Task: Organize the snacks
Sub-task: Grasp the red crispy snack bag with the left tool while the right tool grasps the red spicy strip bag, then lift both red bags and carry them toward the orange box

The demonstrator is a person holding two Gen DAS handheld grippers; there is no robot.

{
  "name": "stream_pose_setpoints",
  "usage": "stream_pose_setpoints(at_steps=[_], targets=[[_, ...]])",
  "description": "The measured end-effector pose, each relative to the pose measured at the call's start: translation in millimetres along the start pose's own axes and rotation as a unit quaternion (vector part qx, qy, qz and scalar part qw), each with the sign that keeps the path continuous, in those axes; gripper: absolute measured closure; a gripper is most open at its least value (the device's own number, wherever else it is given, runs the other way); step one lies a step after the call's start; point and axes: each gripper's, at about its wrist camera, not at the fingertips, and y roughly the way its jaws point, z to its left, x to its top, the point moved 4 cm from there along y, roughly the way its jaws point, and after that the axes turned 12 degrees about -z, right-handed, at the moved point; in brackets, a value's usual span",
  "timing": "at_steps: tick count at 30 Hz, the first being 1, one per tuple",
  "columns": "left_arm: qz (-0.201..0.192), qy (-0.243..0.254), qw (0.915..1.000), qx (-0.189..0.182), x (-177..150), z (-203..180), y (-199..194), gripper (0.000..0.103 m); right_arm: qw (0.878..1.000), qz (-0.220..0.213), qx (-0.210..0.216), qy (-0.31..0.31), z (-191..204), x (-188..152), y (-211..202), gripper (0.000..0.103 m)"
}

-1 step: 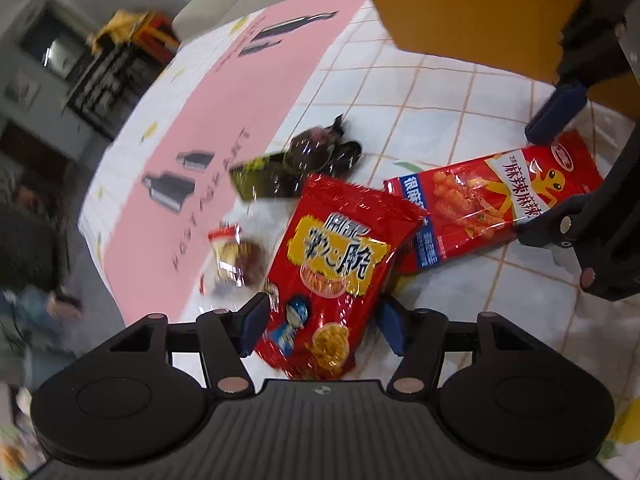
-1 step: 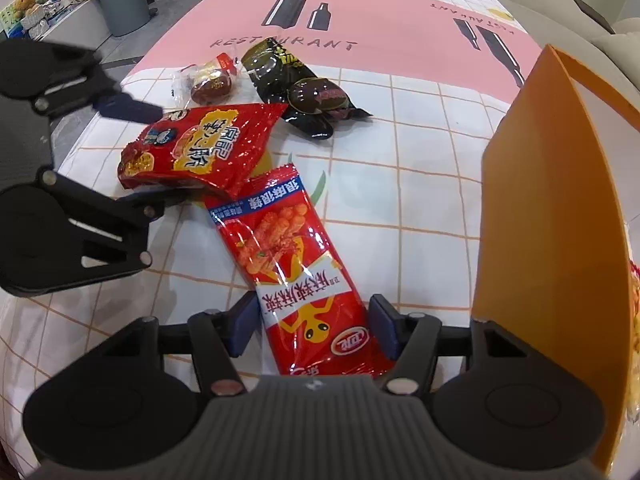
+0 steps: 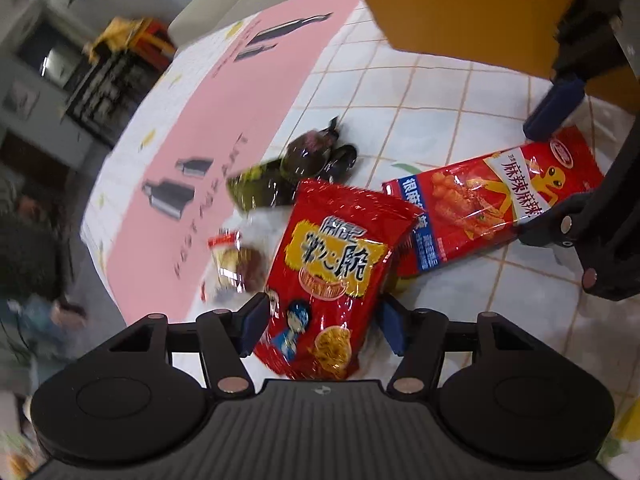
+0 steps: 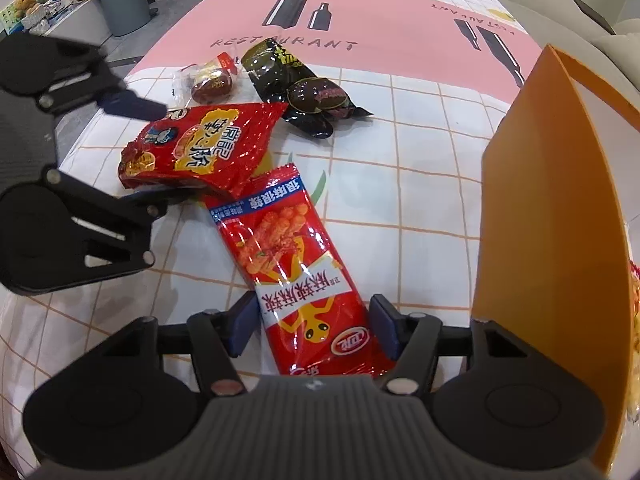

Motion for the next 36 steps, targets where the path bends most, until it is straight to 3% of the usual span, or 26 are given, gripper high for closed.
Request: stream_pose_setpoints(at_steps=[3,6,7,14,18,20,22,29,36], targets=[[-0.008,0.022,0.9997,0.000,5,-2,5,0.031,1.000,0.003,0.007,0.001,-2,0,0,0.040],[-0.015,0.012,0.9998,-0.004,10,0,10,0.031,1.000,-0.006,0.021,-0.001,-2,1,-1,0.039],[-0.018,0.005,0.9998,-0.007,10,1,11,0.031,1.000,-0.009,0.029,-0.002,-1,1,-1,0.034],[-0.022,-0.070,0.9970,-0.023,12,16,17,0.031,0.998,-0.033,0.032,-0.035,6,4,8,0.028],[-0.020,-0.124,0.9916,-0.031,12,26,22,0.022,0.998,-0.045,0.041,-0.036,11,6,12,0.022],[-0.014,-0.159,0.9863,-0.041,10,32,25,0.022,0.997,-0.048,0.040,-0.044,14,7,12,0.027],[-0.010,-0.177,0.9831,-0.046,8,35,25,0.023,0.997,-0.052,0.041,-0.046,14,8,9,0.042],[0.018,-0.214,0.9756,-0.046,8,33,17,0.030,0.998,-0.045,0.035,-0.024,10,7,2,0.054],[0.052,-0.330,0.9406,-0.062,-5,27,-10,0.036,0.998,-0.030,0.046,0.007,9,-4,-14,0.064]])
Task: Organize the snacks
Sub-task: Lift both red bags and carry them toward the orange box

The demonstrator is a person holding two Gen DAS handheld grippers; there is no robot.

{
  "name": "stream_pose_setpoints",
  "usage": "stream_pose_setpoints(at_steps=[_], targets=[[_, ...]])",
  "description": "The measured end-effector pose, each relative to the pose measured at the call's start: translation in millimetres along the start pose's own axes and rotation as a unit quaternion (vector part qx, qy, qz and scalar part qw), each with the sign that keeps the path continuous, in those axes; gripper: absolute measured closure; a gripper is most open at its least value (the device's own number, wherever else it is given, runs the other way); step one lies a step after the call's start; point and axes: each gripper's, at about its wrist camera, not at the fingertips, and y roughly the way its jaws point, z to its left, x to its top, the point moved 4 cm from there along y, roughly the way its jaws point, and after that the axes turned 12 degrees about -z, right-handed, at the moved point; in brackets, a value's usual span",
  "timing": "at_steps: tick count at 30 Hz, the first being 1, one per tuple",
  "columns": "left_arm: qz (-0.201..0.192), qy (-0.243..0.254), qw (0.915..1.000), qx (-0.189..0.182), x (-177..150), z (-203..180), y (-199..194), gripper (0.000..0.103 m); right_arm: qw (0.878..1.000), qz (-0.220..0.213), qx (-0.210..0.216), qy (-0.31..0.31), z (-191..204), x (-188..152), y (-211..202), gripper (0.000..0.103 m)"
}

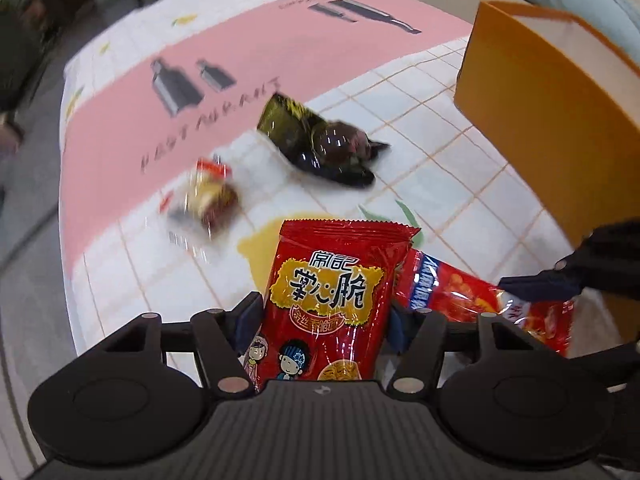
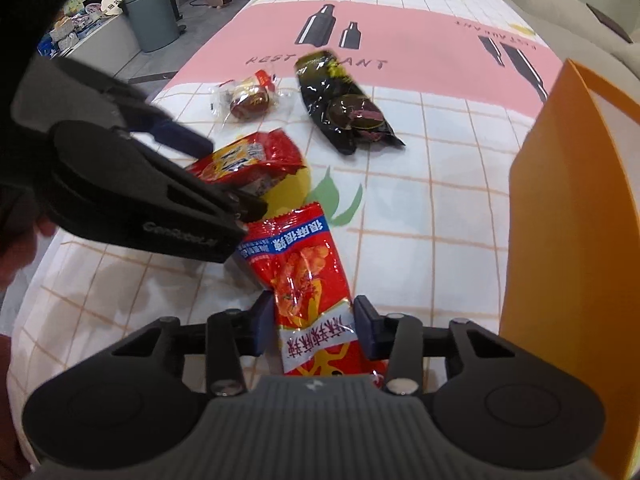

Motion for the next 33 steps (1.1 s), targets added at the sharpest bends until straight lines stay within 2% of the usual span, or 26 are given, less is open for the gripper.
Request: stream_pose_setpoints(at_steps=[7,11,12,15,22,33], targets=[[0.018,-0.082,0.9963,0.017,-28,-8,-34,0.049,1.000,0.006,0.000,0.022,2,-16,-21,0.070],[0.017,-0.135,0.9906,0.013,-40,-13,-53,0.055,1.000,0.002,0.002,0.026,5,-20,-31,0.071],[0.016,-0.145,0.9893,0.012,-42,-15,-58,0.061,1.000,-0.001,0.003,0.025,5,-22,-36,0.071],[0.009,-0.162,0.9867,0.017,-47,-22,-74,0.068,1.000,-0.009,0.006,0.025,7,-24,-48,0.071],[-0.003,-0.215,0.9766,0.011,-54,-29,-101,0.073,0.999,-0.030,0.013,0.033,7,-30,-76,0.072],[-0.057,-0.209,0.9762,-0.003,-21,-58,-153,0.076,0.993,-0.095,0.032,0.059,-2,-24,-137,0.072]])
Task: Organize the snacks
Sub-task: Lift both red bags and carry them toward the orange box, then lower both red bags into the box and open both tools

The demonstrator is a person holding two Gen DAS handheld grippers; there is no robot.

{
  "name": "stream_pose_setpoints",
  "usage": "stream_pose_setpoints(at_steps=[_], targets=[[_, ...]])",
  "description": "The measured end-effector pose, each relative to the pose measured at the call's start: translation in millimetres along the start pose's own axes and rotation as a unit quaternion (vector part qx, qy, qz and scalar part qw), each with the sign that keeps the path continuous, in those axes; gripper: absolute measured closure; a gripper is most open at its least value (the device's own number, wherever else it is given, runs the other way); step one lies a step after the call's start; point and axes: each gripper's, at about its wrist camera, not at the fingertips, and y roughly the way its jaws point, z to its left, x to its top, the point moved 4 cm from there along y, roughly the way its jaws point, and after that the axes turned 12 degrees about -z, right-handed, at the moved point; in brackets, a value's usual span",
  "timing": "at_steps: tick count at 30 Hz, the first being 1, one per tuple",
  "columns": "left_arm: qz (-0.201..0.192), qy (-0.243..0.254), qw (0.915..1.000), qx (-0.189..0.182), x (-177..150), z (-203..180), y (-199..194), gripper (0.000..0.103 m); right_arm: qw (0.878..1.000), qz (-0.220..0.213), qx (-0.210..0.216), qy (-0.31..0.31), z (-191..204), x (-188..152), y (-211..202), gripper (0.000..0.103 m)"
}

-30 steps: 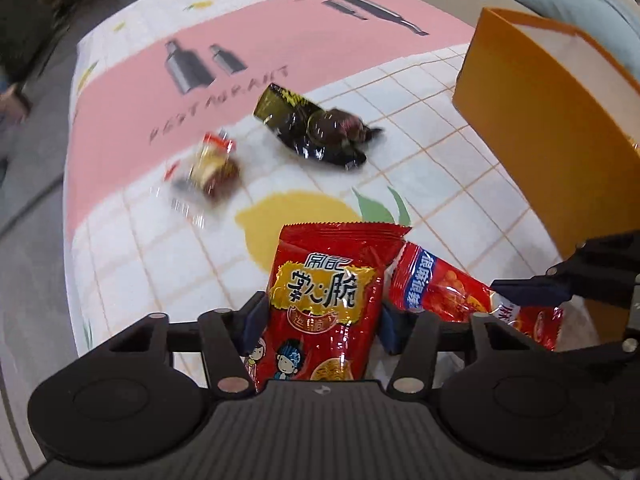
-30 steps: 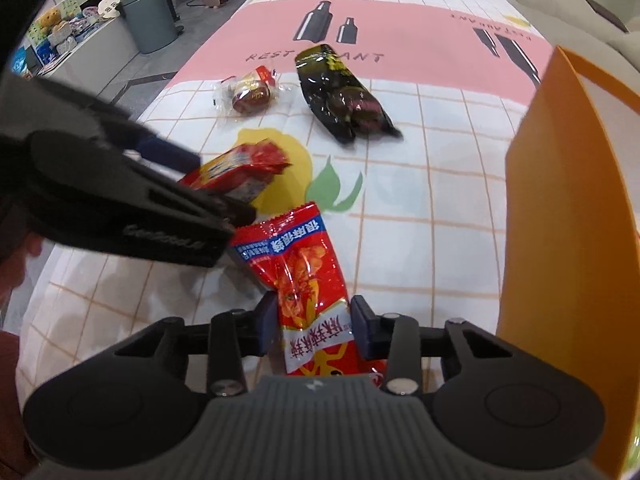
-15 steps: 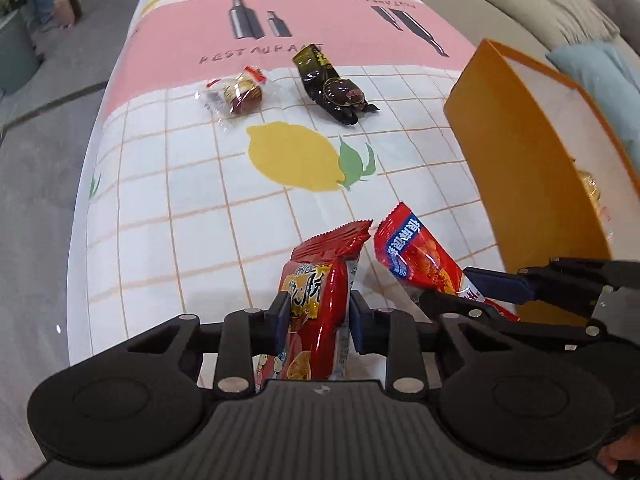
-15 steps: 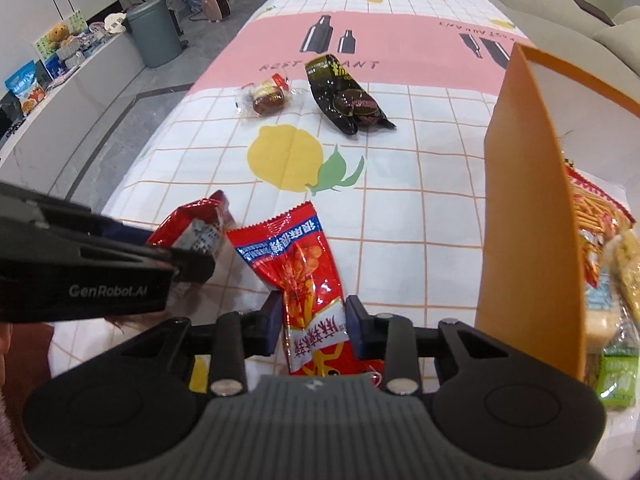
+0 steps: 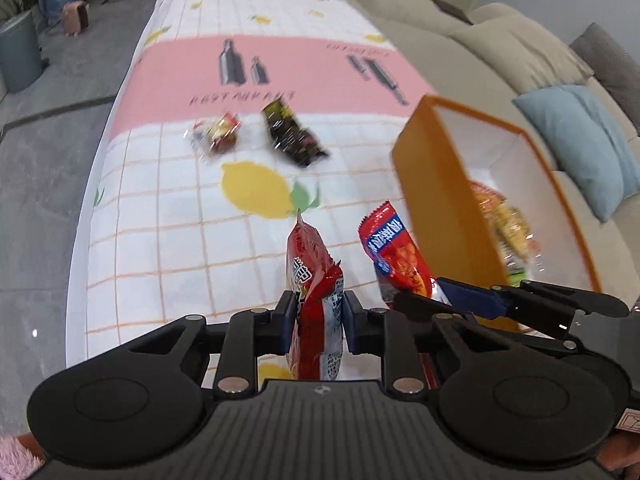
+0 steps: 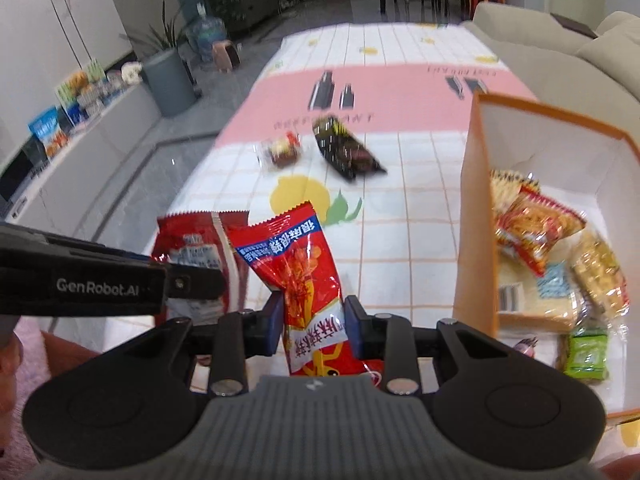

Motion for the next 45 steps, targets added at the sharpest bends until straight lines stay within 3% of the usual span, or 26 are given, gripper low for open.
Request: stream_pose_setpoints(at_steps=[9,18,30,36,45], targets=[[-0.041,0.036,0.9981,-0.029,39,-52,-18,0.076,0.997,-0.071,-0.010,0.028,-25,31,-51,0.073],[-0.066,0.101,0.9893,-0.082,82,-120,-8,0.076,0.991,-0.110,-0.060,0.038,-79,60,-79,0.073],[-0.019,0.148,0.9794,-0.136,98,-191,76,0.076,0.981,-0.073,-0.170,0.050,-178,57,-60,0.073],[0.009,0.144,0.9803,-0.135,104,-196,117,0.076,0.980,-0.044,-0.187,0.051,-209,53,-26,0.073],[0.020,0.139,0.9810,-0.134,120,-196,155,0.076,0.981,-0.013,-0.190,0.036,-234,51,18,0.073]])
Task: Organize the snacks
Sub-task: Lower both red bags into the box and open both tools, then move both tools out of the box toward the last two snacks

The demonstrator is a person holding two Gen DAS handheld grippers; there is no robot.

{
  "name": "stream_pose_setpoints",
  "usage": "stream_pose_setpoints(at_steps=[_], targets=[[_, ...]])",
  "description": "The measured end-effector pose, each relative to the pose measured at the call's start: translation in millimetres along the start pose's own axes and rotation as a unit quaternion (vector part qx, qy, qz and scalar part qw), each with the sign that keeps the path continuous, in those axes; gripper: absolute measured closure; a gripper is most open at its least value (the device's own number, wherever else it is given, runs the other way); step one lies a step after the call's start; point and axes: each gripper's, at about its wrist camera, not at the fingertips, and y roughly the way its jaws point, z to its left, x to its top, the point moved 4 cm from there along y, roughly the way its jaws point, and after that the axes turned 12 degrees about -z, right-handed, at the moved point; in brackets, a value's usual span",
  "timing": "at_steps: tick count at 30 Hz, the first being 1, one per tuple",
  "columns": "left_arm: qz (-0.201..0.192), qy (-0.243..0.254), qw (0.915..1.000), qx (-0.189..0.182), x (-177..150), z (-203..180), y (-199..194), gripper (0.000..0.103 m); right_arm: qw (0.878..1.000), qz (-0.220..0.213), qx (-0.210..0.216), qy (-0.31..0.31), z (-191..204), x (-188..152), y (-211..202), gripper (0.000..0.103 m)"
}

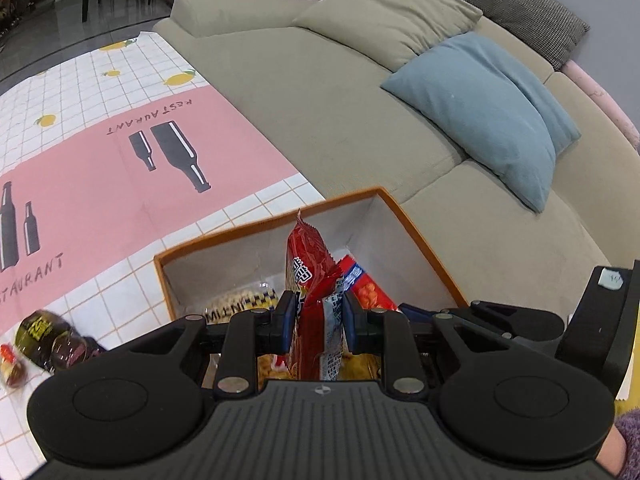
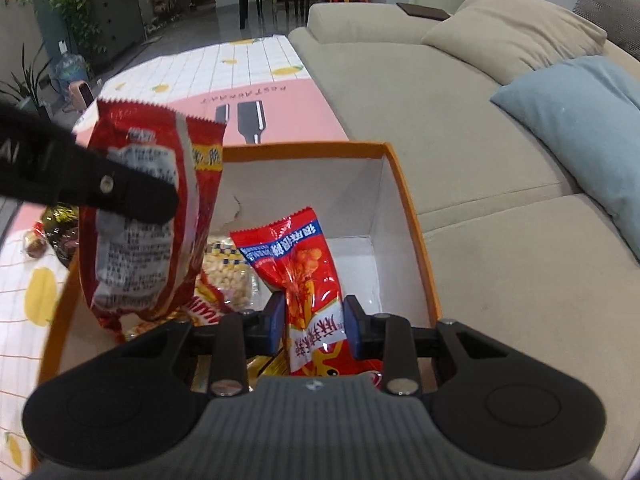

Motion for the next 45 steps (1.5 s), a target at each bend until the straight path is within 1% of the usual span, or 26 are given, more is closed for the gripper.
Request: stream_pose_setpoints(at_steps=[3,5,9,12,16,19,23,24,25,26,28,29,30,33,37,45], targets=[[0.003,-0.006,1.0000,-0.005,2,3,10,0.076,1.000,0.006,0.009,-0.011,2,1,11,0.073],[0.006,-0.009,0.9999,-0.007,3,5,16,0.076,1.000,0.017,0.007,-0.021,4,0,17,0.073],[0.006,-0.012,0.9999,-0.010,4,7,26,0.076,0.999,0.026,0.016,-0.019,4,3,21,0.070],[0.005,0.006,0.9999,-0.011,3,2,31,0.076,0.999,0.029,0.015,-0.025,7,2,20,0.068],[0.015,0.042,0.9989,-0.013,1,-10,38,0.075,0.999,0.031,0.016,-0.038,12,3,17,0.060],[0.027,0.049,0.9980,-0.031,-4,-18,45,0.073,0.998,0.031,0.020,-0.044,15,1,11,0.055],[0.030,0.051,0.9976,-0.035,-9,-22,45,0.071,0.998,0.036,0.025,-0.046,15,-1,7,0.053],[0.030,0.052,0.9976,-0.036,-9,-23,44,0.068,0.998,0.037,0.026,-0.048,16,-1,6,0.053],[0.031,0.053,0.9974,-0.036,-10,-23,43,0.066,0.998,0.037,0.026,-0.050,16,-2,5,0.052],[0.033,0.055,0.9973,-0.037,-11,-23,42,0.059,0.998,0.037,0.026,-0.050,16,-2,4,0.051],[0.035,0.053,0.9973,-0.037,-12,-23,39,0.054,0.998,0.035,0.025,-0.048,14,1,4,0.040],[0.034,0.051,0.9975,-0.035,-12,-22,37,0.050,0.998,0.033,0.024,-0.044,13,2,3,0.038],[0.033,0.049,0.9978,-0.030,-12,-21,35,0.049,0.998,0.031,0.024,-0.039,12,3,2,0.038],[0.028,0.045,0.9983,-0.024,-13,-18,27,0.049,0.999,0.033,0.027,-0.024,9,4,0,0.038],[0.018,0.048,0.9986,-0.014,-16,-17,10,0.049,0.999,0.032,0.024,-0.027,9,5,-4,0.038],[-0.015,0.050,0.9981,0.032,-24,-6,-39,0.049,0.999,0.023,0.025,-0.028,20,9,-25,0.037]])
